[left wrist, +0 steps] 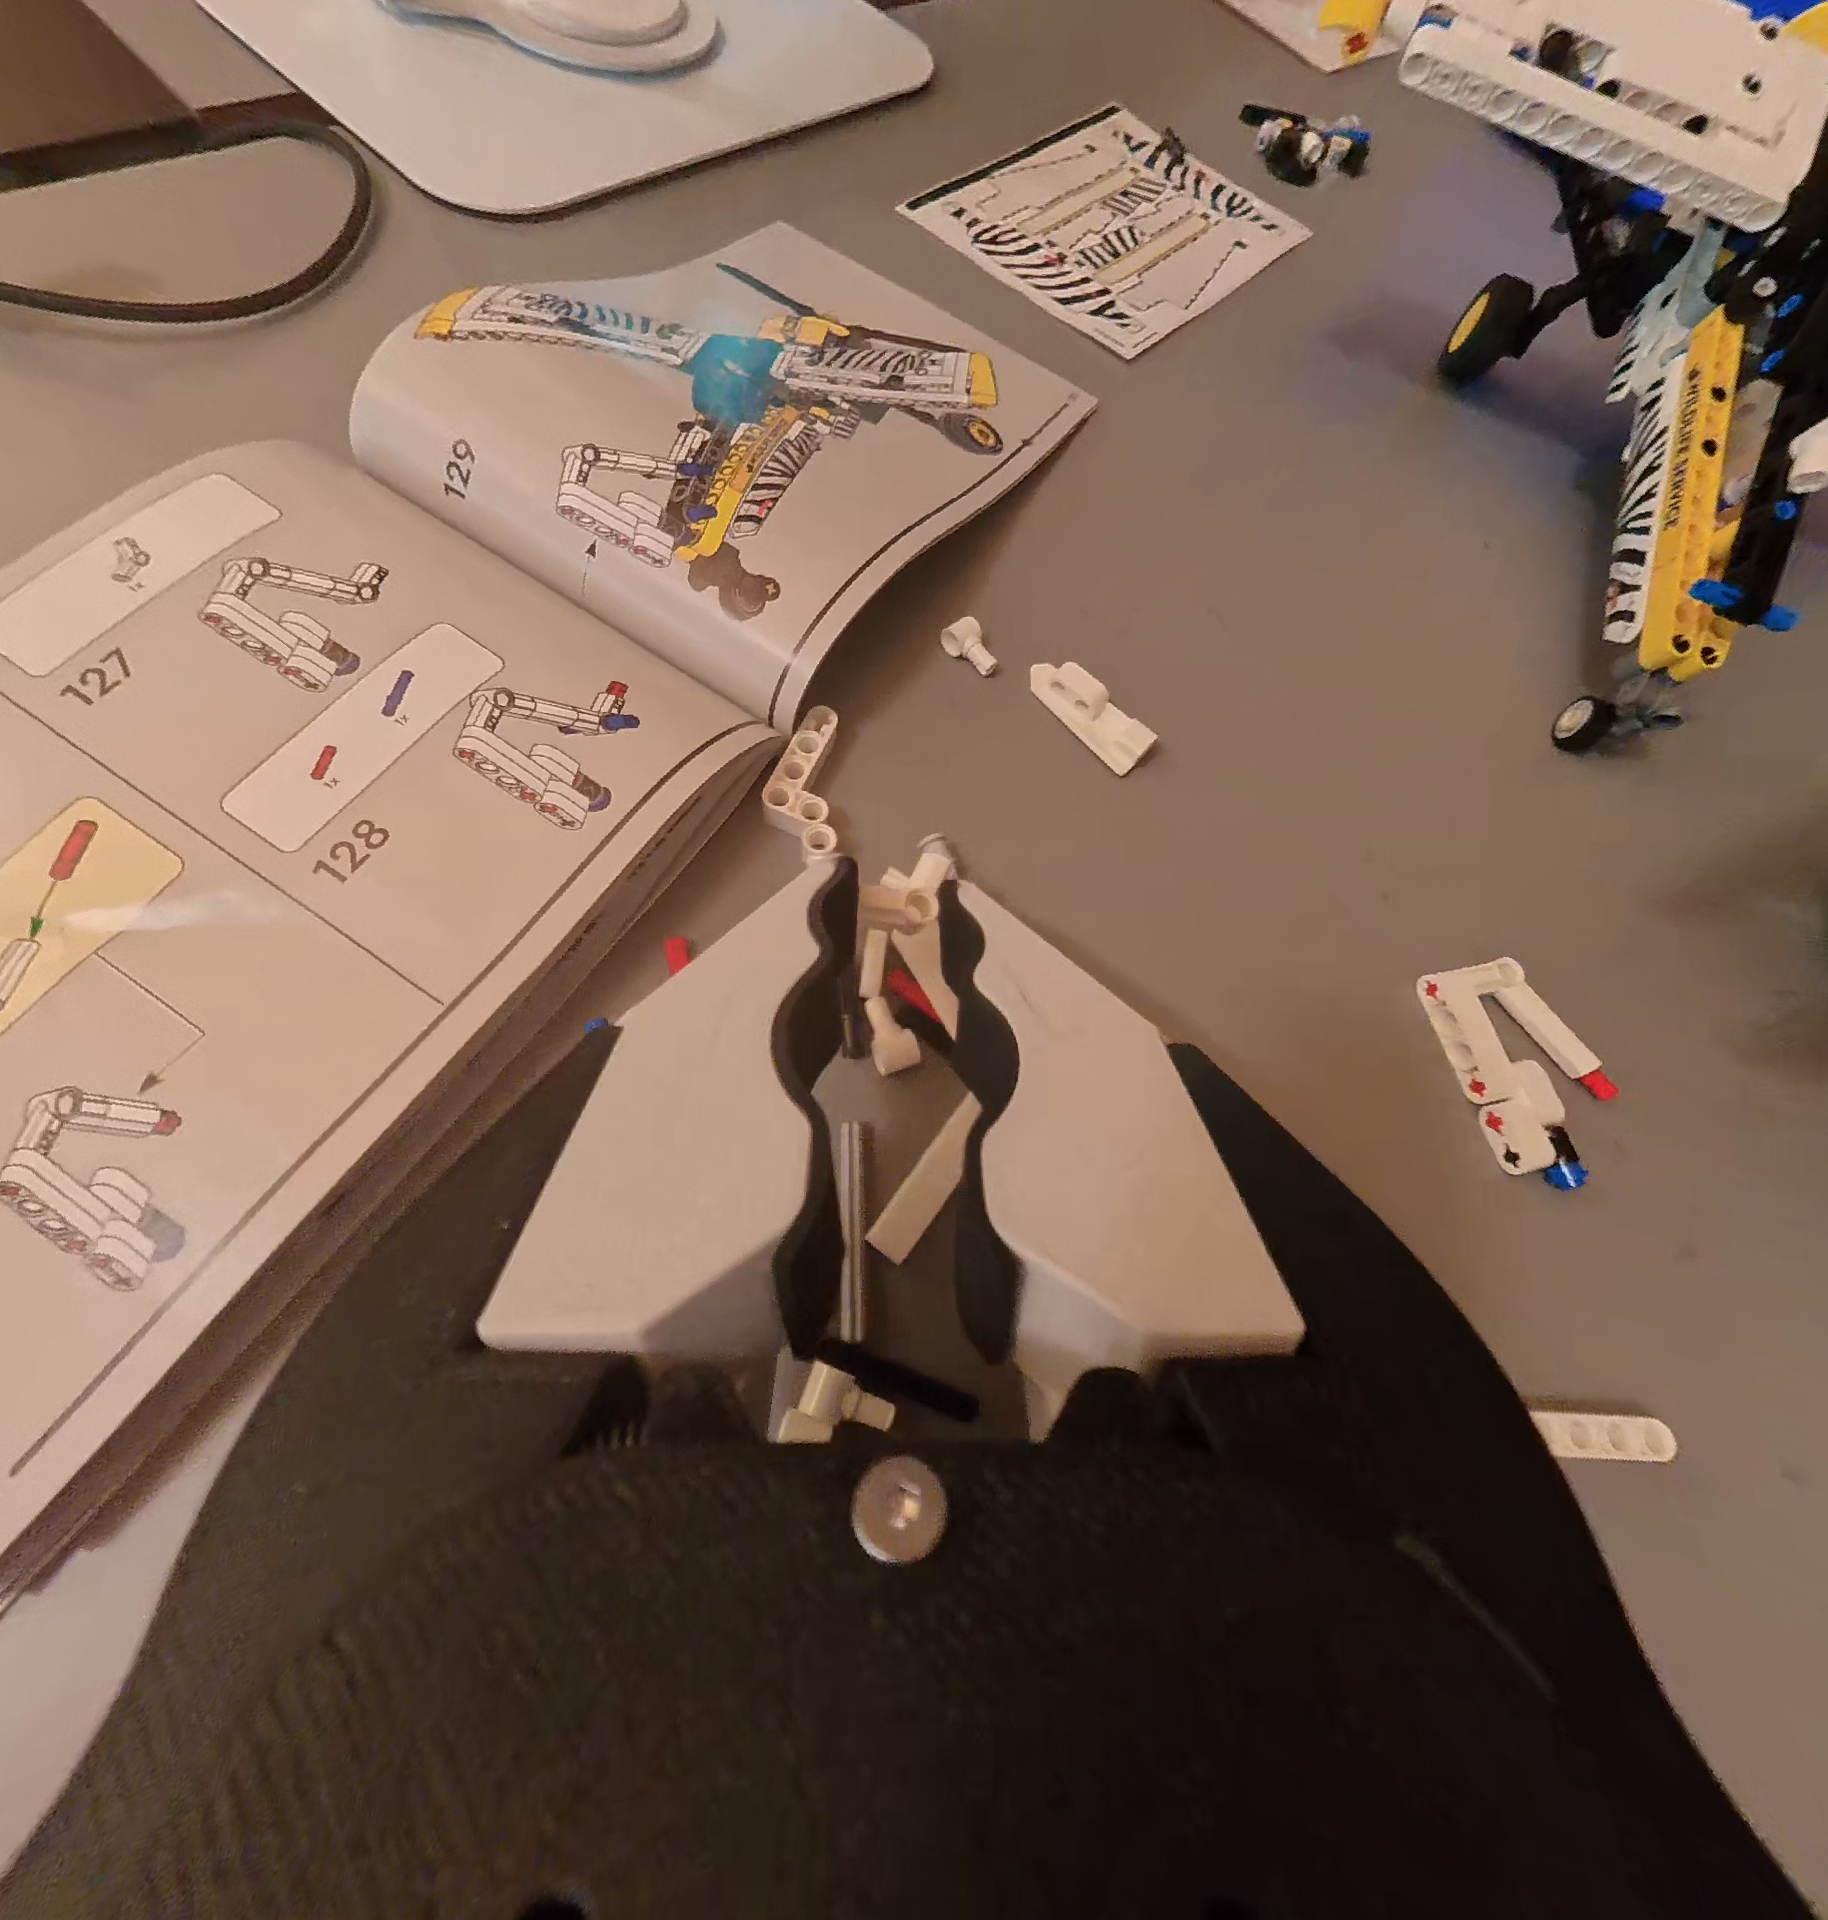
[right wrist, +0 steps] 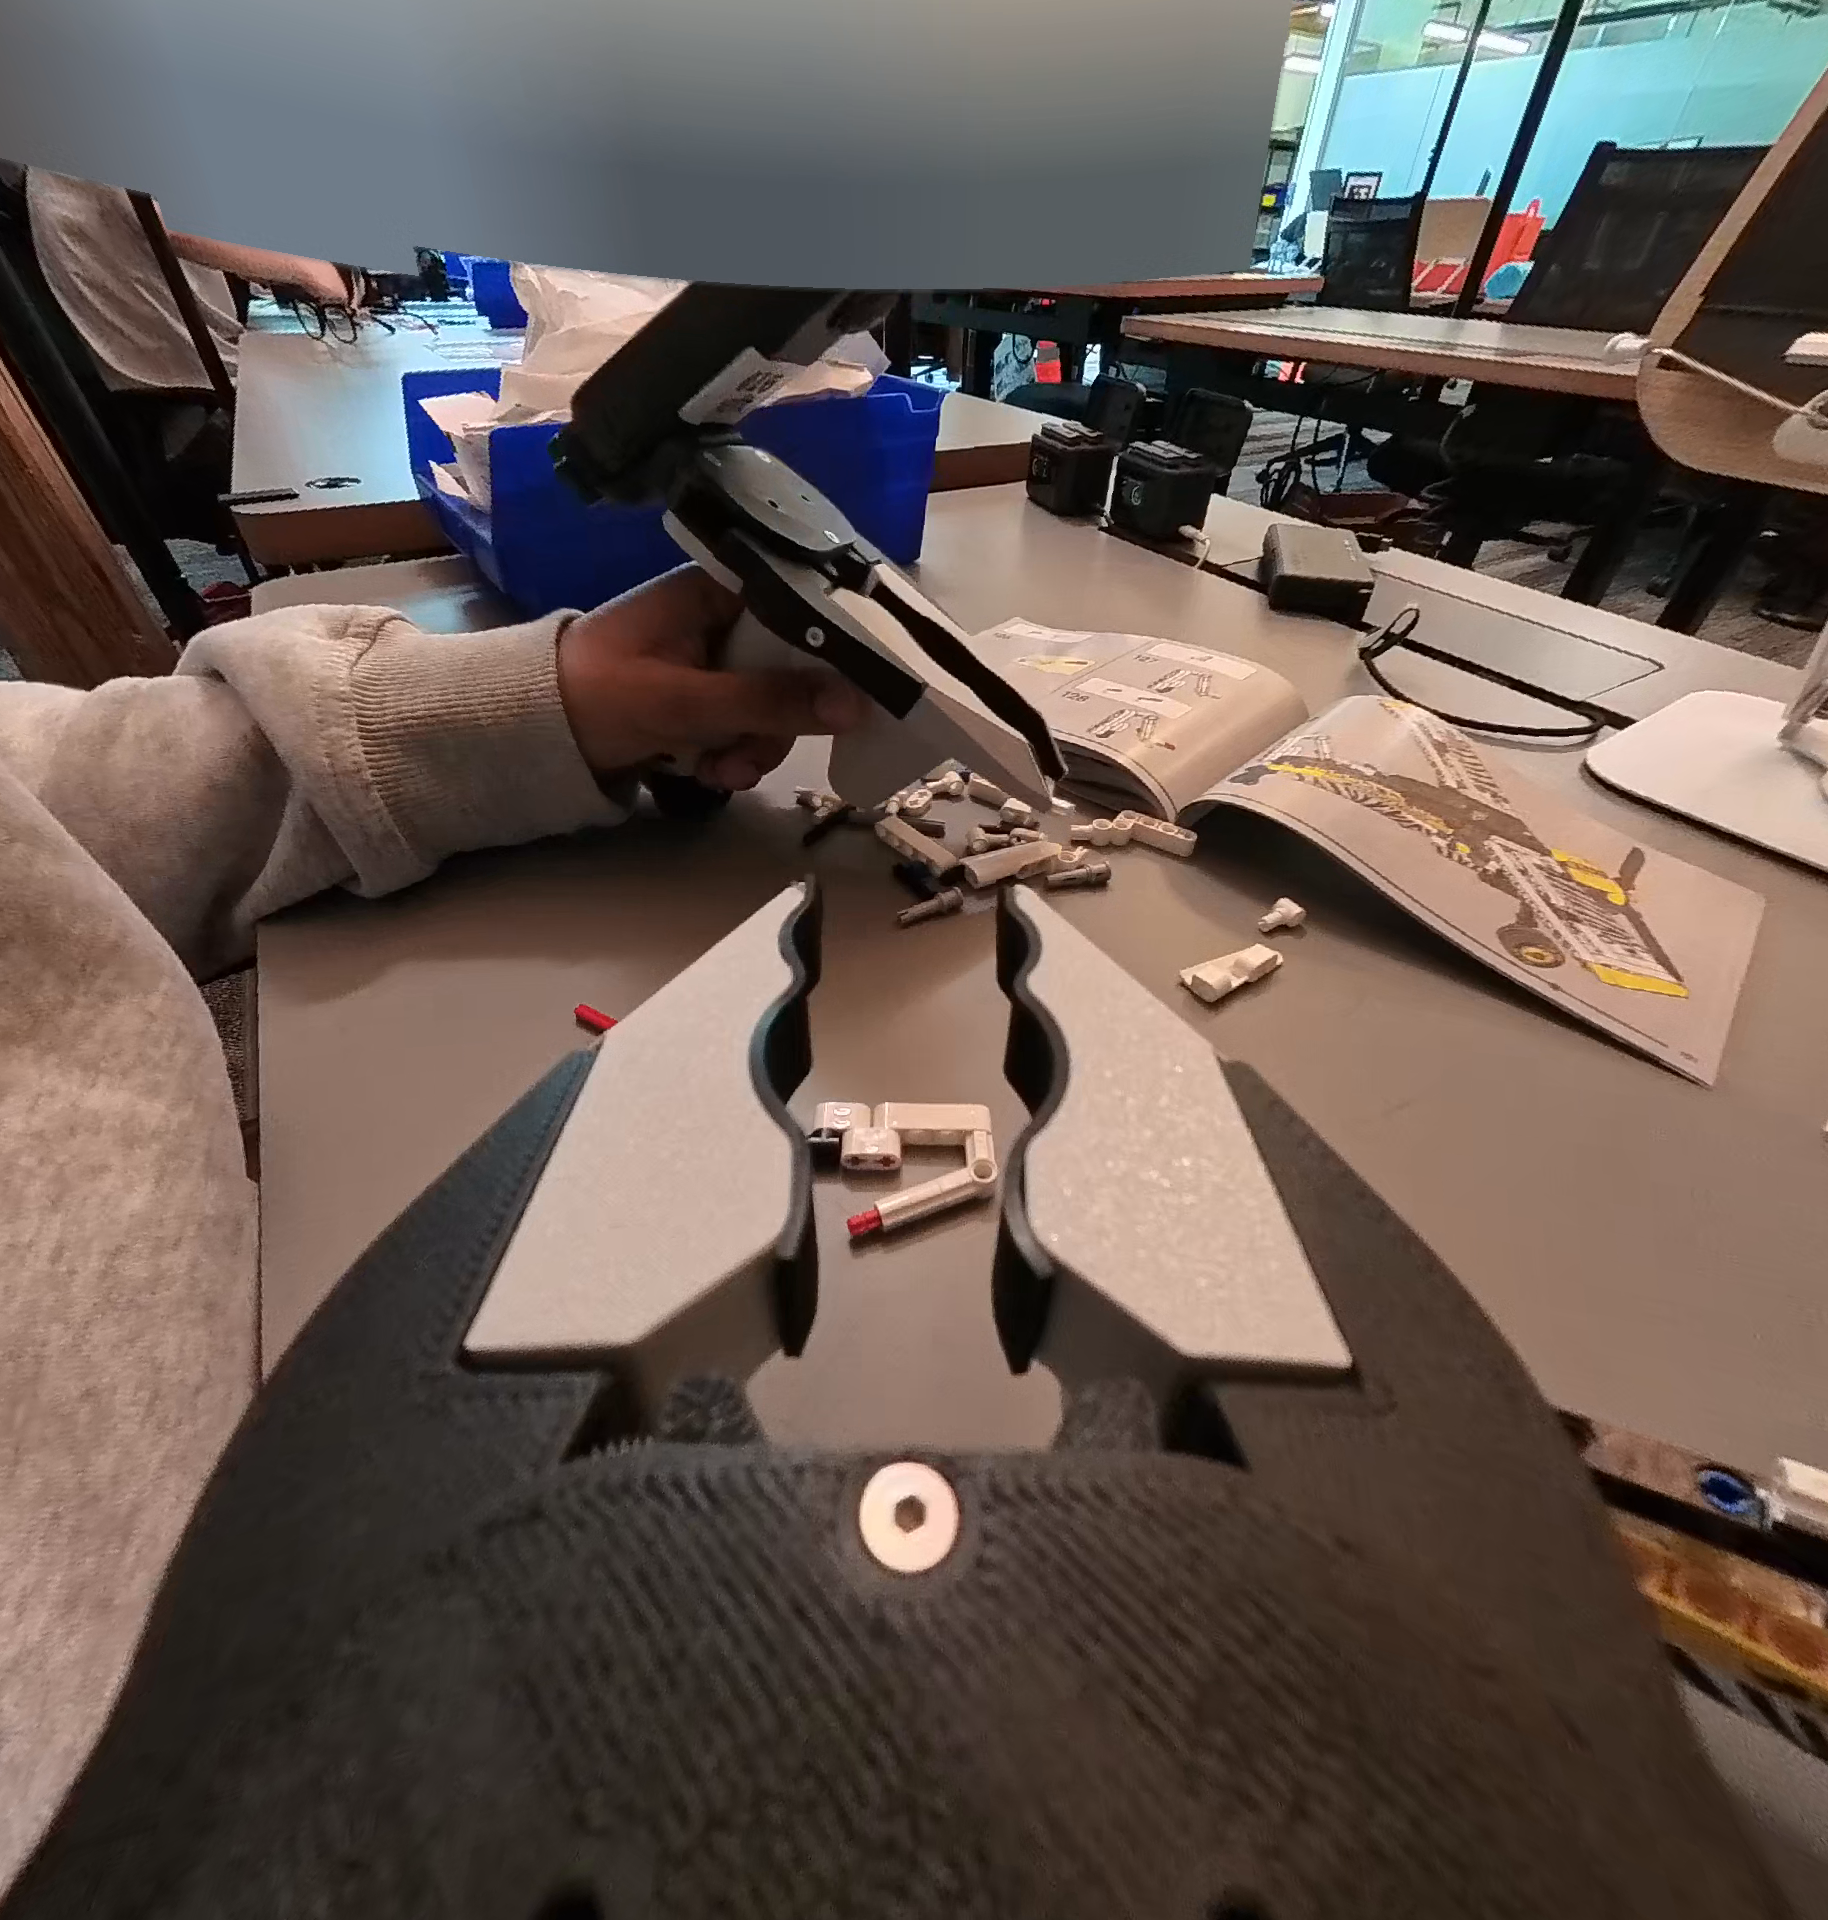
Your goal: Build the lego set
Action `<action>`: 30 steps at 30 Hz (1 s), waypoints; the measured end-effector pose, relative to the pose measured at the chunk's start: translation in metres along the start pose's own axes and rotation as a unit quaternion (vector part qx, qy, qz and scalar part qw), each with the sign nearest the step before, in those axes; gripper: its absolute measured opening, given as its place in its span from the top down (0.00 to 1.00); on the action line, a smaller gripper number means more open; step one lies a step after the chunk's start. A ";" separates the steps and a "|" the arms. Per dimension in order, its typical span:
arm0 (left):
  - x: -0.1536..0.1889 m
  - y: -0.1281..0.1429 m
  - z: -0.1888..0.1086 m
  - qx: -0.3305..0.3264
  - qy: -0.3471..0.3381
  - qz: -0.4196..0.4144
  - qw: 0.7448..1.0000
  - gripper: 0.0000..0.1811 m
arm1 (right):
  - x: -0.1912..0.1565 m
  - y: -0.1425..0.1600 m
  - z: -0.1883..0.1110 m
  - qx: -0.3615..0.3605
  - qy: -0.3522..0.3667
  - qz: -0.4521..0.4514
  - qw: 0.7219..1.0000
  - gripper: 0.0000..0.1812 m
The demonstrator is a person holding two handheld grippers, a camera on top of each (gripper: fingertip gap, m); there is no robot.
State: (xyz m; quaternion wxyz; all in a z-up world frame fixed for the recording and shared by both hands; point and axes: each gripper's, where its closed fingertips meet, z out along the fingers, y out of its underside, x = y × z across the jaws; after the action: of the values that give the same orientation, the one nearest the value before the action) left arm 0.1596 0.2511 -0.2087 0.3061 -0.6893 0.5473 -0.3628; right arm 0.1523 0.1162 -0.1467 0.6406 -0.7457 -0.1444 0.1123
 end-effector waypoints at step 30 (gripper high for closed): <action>0.022 0.002 -0.046 0.067 0.040 -0.065 0.995 0.92 | 0.003 -0.001 -0.001 0.004 0.004 0.011 1.000 0.82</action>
State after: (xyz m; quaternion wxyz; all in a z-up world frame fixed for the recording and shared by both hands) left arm 0.1238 0.2278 -0.1813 0.3049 -0.6863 0.4877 -0.4452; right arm 0.1554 0.1164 -0.1453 0.6427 -0.7453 -0.1332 0.1170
